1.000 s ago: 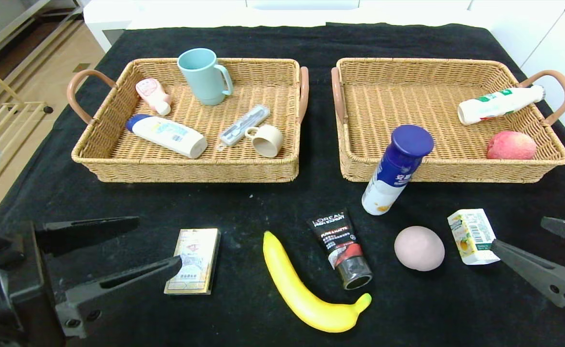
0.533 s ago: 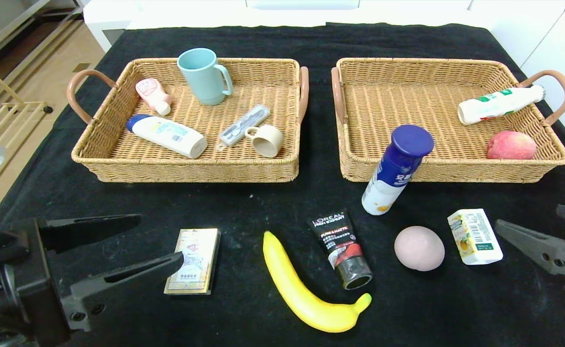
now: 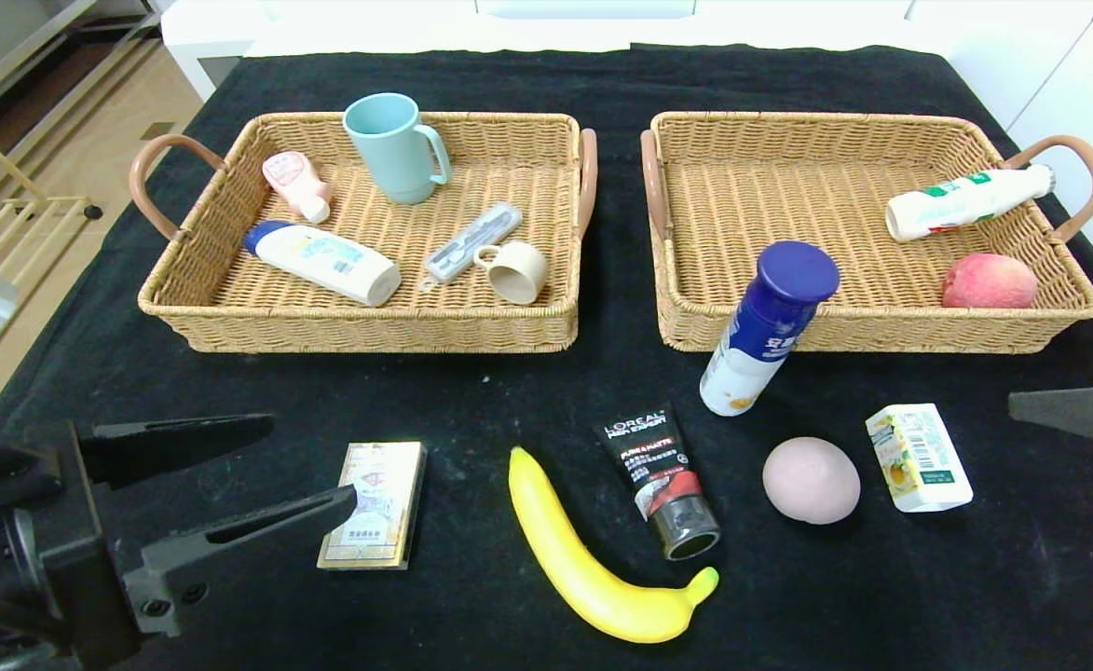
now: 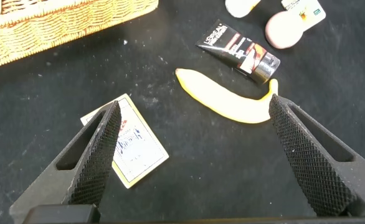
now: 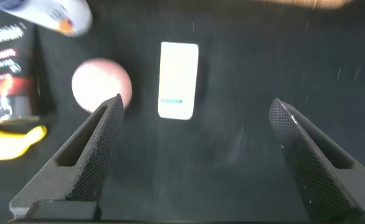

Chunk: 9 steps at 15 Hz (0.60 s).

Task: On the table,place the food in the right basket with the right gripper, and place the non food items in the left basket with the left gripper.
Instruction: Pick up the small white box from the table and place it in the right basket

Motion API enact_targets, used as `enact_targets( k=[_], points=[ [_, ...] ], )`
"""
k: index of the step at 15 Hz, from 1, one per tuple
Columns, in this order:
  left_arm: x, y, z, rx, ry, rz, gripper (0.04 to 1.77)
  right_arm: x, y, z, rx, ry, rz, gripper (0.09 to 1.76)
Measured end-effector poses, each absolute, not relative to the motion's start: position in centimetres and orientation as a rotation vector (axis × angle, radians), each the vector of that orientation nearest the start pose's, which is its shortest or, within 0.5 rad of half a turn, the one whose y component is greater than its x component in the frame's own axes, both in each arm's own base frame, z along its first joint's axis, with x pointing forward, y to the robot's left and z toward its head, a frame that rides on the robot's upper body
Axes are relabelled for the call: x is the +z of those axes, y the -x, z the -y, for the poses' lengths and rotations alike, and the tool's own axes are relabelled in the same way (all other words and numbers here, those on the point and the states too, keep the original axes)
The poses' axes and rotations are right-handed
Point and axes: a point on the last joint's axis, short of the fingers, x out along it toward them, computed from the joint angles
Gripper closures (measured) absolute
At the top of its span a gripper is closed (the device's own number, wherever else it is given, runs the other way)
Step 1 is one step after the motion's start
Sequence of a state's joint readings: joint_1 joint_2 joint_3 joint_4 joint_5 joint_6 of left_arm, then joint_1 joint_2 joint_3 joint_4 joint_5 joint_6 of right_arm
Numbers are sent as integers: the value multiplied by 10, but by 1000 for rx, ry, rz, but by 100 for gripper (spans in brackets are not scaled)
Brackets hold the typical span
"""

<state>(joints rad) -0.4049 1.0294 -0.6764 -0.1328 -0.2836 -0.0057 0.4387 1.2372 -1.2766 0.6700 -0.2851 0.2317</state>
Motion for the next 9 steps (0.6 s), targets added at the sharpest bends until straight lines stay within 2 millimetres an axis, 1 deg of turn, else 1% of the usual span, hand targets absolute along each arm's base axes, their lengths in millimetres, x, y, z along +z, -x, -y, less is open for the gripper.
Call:
enact_targets(
  k=[2,4,6,9],
  points=[
    [244,-121,59,-685,-9,-236,9,311,-156,-68,54,-26,-688,14],
    [244,-121,59,-685,-9,-236,9,311,-171,-76,29,-56,-742,14],
    [244,-121,59,-686,-10,-236,9,304,-184,-82,12,-71,-782,14],
    [243,-121,59,-686,-11,-243,9,296,-196,-88,53,-107,-843,14]
  ],
)
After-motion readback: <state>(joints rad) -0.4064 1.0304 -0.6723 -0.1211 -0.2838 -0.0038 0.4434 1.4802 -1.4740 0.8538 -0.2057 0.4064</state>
